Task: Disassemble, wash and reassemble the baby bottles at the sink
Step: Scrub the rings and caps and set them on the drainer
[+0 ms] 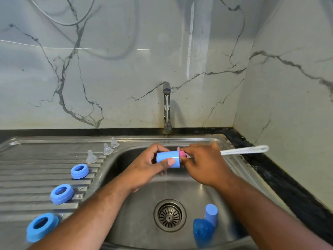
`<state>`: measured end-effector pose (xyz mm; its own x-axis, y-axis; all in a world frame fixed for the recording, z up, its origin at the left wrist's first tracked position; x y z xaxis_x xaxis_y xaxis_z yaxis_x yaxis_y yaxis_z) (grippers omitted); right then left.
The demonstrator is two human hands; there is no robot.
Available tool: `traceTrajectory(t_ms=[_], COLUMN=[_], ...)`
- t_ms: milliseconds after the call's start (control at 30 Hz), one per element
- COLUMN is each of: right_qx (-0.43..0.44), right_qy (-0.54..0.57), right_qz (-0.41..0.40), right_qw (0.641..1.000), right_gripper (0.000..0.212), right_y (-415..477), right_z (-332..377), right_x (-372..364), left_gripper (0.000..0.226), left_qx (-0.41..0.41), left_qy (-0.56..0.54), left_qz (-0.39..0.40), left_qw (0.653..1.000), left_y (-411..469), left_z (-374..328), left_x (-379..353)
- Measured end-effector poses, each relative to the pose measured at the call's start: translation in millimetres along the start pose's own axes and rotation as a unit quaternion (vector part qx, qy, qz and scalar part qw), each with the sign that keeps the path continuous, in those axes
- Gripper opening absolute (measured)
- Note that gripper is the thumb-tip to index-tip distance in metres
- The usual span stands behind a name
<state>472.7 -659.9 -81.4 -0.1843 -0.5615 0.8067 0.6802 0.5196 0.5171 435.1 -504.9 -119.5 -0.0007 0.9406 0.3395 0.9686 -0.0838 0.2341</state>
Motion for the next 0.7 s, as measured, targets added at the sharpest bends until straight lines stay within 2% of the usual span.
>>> traceTrajectory(t_ms=[100,200,300,367,433,533,633,700], right_qx=[-0.053,0.010,0.100,0.130,0.131,0.073,-0.004,-0.052], right_qy=[0.044,-0.023,-0.079,-0.093,-0.098,-0.090,-0.053,-0.017], right_qz=[0.020,-0.017,-0.033,-0.030,-0.029,-0.029,0.020,0.048], right_qw=[0.997,1.000,0.991,0.987,0.986,0.993,0.998,0.997], right_gripper=[0.022,0.020,0.018,0.020,0.020,0.023,0.029,0.027], right_y=[0,-2,-4,-4,-3,-1,-1,-2], right_z=[-7,1,17,25,25,15,5,0], right_x=[-1,4,6,5,4,6,1,-2], left_gripper=[0.043,0.047,0.055,0.076,0.077,0.052,0.034,0.031], left_qx=[-0.040,-0.021,0.104,0.217,0.254,0.150,0.039,0.000], left_qy=[0.034,-0.010,-0.097,-0.093,-0.074,-0.081,0.011,0.051], left_qz=[-0.025,-0.025,-0.032,0.020,0.053,0.041,0.046,0.031], left_qw=[0.998,0.999,0.989,0.972,0.963,0.984,0.998,0.998], left_y=[0,0,-4,-12,-16,-6,-4,-4], left_z=[-1,2,13,25,29,17,2,-1], left_x=[4,0,-5,-13,-16,-10,-5,-3])
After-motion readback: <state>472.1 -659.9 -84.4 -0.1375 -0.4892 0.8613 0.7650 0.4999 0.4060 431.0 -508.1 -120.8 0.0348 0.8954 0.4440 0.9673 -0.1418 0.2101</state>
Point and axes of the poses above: each hand's wrist, its own y-axis towards the middle knuckle, its own x-axis out of the back of the hand, z = x × y, the point moved 7 cm from there along y, towards the middle knuckle, and after that the axes turned 9 degrees about y, right-handed, at the moved point
